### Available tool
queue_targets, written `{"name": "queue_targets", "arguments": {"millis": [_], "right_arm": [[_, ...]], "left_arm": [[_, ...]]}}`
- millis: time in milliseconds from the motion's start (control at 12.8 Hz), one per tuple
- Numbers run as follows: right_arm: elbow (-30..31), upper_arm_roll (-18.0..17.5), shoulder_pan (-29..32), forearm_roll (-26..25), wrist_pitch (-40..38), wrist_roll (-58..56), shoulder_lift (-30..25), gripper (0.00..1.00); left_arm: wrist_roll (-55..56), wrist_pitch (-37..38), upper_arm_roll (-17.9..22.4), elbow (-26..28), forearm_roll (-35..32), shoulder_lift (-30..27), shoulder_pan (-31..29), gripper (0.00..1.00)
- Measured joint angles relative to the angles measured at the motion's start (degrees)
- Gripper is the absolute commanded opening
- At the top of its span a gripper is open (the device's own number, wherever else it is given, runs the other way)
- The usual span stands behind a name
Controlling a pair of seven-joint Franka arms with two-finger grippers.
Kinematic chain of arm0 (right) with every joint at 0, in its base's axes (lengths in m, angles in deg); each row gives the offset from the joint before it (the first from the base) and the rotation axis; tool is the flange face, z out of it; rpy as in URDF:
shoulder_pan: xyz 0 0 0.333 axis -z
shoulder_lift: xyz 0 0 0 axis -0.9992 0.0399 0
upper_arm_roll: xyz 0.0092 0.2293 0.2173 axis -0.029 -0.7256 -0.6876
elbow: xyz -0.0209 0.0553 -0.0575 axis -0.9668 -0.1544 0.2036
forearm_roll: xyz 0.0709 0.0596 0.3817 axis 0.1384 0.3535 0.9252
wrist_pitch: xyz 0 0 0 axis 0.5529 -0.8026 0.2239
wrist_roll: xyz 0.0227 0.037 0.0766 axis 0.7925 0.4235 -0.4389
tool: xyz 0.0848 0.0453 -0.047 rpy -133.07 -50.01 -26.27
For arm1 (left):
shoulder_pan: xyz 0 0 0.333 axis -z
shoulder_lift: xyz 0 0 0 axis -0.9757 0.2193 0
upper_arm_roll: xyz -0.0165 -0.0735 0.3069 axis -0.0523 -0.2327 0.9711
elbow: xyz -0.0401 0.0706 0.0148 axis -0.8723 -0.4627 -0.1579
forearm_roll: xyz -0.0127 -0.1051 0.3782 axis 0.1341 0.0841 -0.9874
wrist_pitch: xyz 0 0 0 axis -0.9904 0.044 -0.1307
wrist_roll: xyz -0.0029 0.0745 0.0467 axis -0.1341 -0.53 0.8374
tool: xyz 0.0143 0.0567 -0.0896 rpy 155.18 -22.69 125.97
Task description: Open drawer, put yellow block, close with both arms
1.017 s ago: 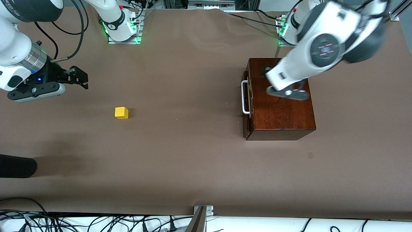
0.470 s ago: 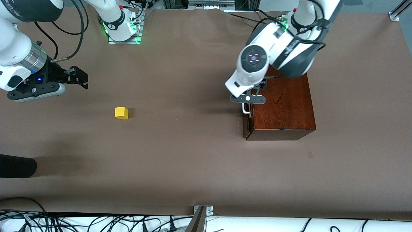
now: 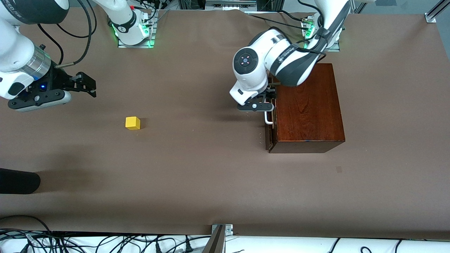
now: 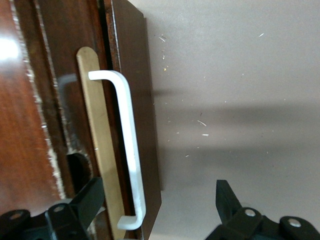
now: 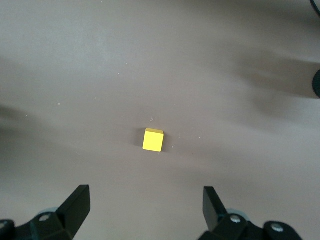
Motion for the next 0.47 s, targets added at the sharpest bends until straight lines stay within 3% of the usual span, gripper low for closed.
{"name": "queue_targets", "arguments": {"millis": [470], "right_arm": [[0.0,-0.4,-0.1,0.0,0.7,-0.1,0.1,1.0]], "left_arm": [[2.1,-1.0,0.1,1.5,-6.5,1.5,1.1,1.0]]}}
